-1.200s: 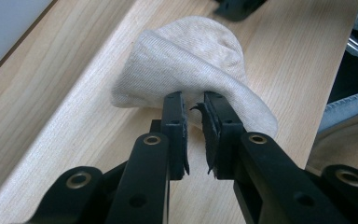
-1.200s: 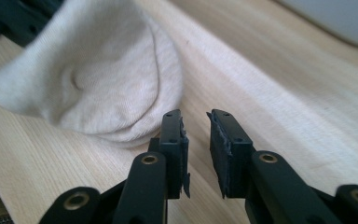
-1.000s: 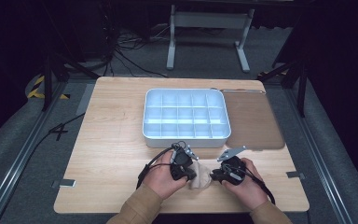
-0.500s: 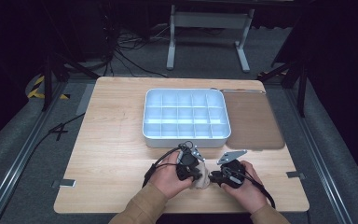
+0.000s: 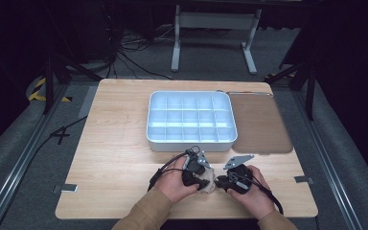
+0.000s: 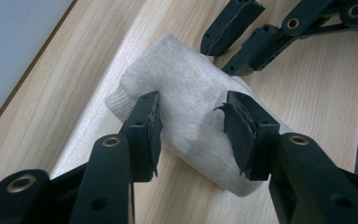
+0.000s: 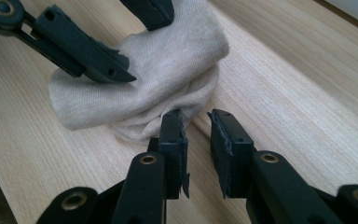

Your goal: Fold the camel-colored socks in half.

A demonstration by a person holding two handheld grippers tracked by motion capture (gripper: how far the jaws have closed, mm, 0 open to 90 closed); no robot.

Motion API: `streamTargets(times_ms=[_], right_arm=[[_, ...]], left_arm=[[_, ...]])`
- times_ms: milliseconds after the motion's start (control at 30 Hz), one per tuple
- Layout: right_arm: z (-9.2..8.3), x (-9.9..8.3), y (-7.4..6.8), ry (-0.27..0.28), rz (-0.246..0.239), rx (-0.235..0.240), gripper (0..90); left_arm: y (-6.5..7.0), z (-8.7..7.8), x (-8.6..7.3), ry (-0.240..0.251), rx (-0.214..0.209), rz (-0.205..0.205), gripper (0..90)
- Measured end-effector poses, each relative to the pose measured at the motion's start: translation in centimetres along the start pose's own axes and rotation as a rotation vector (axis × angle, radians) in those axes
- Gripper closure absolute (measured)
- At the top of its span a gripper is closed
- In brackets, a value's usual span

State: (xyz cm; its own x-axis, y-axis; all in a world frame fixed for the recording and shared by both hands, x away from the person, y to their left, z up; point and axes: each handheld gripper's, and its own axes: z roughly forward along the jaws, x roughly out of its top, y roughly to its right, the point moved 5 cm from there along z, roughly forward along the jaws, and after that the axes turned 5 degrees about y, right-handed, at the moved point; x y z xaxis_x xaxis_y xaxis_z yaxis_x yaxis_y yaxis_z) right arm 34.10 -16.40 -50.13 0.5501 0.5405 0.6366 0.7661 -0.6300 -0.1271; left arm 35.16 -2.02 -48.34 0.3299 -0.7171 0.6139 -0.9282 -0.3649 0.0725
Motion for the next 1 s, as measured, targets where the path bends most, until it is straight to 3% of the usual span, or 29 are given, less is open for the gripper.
streamTargets(times_ms=[200,500,800,1000], right_arm=[[-0.3,0.0,0.2,0.0,0.008,-0.002,71.8],[-1.9,1.0,0.7,0.072,0.068,-0.004,60.3],[-1.7,2.2,0.1,0.11,0.094,0.029,53.9],[-0.9,2.4,-0.4,0.091,0.081,0.035,49.9]], left_arm=[[0.1,-0.1,0.1,-0.003,0.035,0.023,46.0],[0.3,-0.2,0.0,-0.018,0.05,0.023,41.1],[0.9,-0.6,-0.3,-0.023,0.041,0.033,36.6],[1.3,-0.4,-0.5,-0.039,0.045,0.053,33.0]])
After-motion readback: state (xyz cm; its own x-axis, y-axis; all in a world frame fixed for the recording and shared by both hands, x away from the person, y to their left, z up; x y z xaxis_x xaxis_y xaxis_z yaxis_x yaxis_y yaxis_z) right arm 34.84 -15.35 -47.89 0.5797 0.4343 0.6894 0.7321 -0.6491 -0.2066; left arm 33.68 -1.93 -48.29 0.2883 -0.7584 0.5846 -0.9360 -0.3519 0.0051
